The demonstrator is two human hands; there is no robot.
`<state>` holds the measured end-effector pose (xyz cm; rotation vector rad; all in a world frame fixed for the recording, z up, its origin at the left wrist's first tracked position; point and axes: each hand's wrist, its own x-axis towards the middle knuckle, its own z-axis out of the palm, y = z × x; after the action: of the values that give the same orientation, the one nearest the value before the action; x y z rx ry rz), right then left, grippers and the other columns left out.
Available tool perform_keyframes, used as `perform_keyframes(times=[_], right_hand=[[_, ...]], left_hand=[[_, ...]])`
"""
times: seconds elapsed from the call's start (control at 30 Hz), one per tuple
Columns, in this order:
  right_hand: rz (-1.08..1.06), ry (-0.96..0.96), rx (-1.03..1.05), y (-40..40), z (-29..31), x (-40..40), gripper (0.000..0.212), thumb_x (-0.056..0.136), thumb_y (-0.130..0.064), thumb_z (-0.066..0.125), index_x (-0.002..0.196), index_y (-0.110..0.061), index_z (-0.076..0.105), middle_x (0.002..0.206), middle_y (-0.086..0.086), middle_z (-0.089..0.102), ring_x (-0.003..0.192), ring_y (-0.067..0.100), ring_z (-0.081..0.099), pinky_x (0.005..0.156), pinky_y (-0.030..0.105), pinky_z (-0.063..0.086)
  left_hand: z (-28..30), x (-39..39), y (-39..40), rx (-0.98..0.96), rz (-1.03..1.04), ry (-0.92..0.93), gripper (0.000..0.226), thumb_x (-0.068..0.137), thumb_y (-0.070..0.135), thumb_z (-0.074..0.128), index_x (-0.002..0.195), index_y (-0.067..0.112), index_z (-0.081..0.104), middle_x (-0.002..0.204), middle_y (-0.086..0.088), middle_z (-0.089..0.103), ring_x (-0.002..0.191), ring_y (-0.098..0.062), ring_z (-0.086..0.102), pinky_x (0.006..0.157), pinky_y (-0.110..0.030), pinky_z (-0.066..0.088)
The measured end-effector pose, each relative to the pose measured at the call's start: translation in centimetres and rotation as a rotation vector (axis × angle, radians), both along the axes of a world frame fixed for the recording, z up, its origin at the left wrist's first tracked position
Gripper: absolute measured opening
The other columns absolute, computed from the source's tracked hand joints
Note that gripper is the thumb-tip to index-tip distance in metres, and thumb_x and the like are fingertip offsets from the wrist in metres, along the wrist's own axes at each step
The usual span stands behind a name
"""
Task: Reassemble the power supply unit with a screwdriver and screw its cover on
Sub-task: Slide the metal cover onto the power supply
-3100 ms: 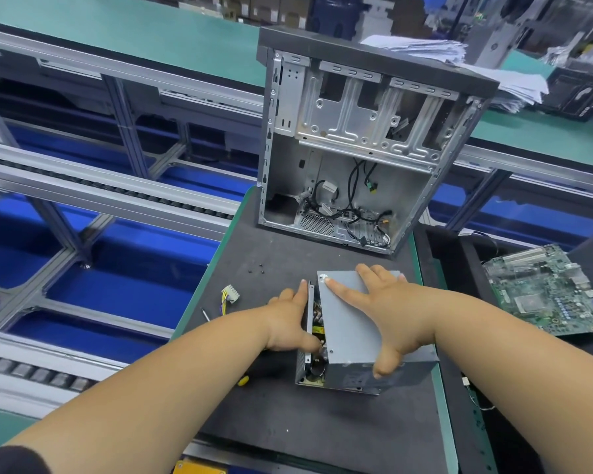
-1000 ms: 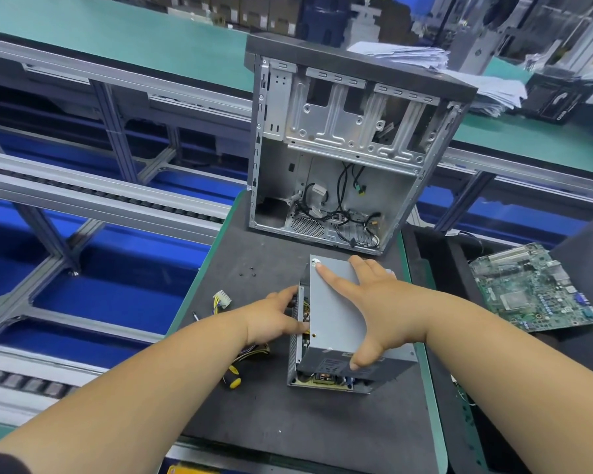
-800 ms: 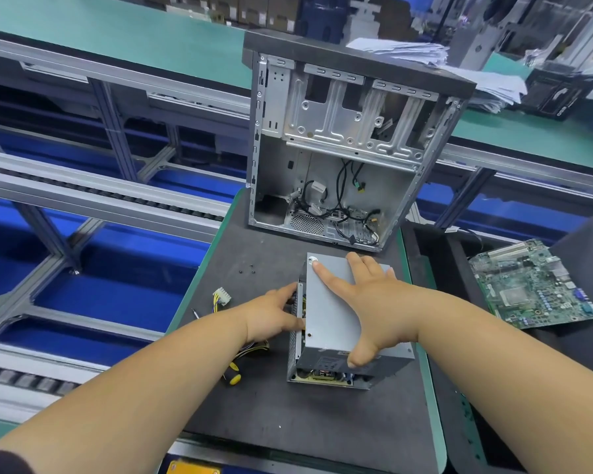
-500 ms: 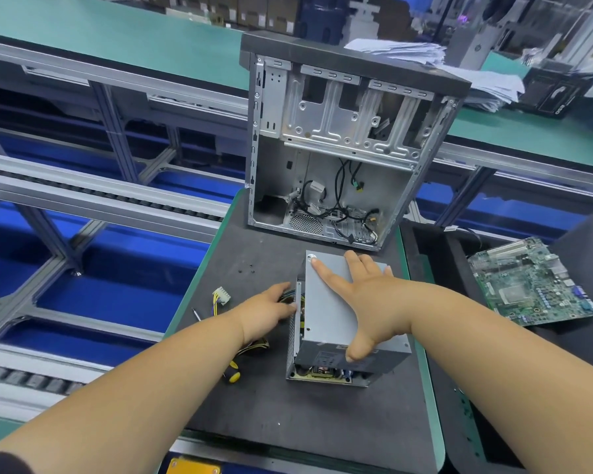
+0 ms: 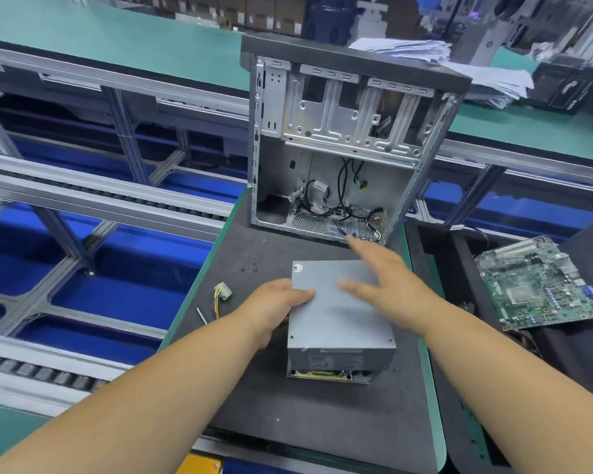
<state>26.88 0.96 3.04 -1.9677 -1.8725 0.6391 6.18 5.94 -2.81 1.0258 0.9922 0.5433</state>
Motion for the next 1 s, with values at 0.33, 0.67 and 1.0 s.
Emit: perform_keyframes(times=[0.33, 0.67, 1.0], right_hand=[[-0.502, 0.505, -0.393, -1.9, -2.9, 1.9, 0.054, 0.093, -0.067, 0.040, 0.114, -0.022, 0.059, 0.118, 0.001, 0.060, 0.112, 0.024, 0.055, 0.094, 0.036, 0.039], [-0.353, 0.100, -0.163, -1.4, -2.1, 0.4, 0.046, 0.107, -0.035, 0.032, 0.068, -0.014, 0.044, 0.072, -0.002, 0.040, 0.071, 0.022, 0.044, 0.060, 0.030, 0.029], [-0.654, 0.738, -0.403, -1.5, -1.4, -0.2, 0.059, 0.105, -0.043, 0.035, 0.151, -0.008, 0.029, 0.155, 0.010, 0.034, 0.140, 0.032, 0.034, 0.109, 0.041, 0.028]], left_hand=[[0.7, 0.8, -0.1, -0.110, 0.095, 0.100, 0.014, 0.095, 0.013, 0.061, 0.107, 0.008, 0.065, 0.103, -0.009, 0.073, 0.092, -0.026, 0.069, 0.077, -0.037, 0.056], [1.4, 1.9, -0.1, -0.172, 0.157, 0.133, 0.006, 0.097, 0.015, 0.057, 0.101, 0.010, 0.059, 0.099, -0.012, 0.072, 0.089, -0.030, 0.069, 0.075, -0.043, 0.056], [2.0, 2.6, 0.1, -0.203, 0.184, 0.213, 0.006, 0.097, 0.016, 0.059, 0.098, 0.010, 0.059, 0.091, -0.010, 0.071, 0.081, -0.029, 0.069, 0.073, -0.047, 0.056]])
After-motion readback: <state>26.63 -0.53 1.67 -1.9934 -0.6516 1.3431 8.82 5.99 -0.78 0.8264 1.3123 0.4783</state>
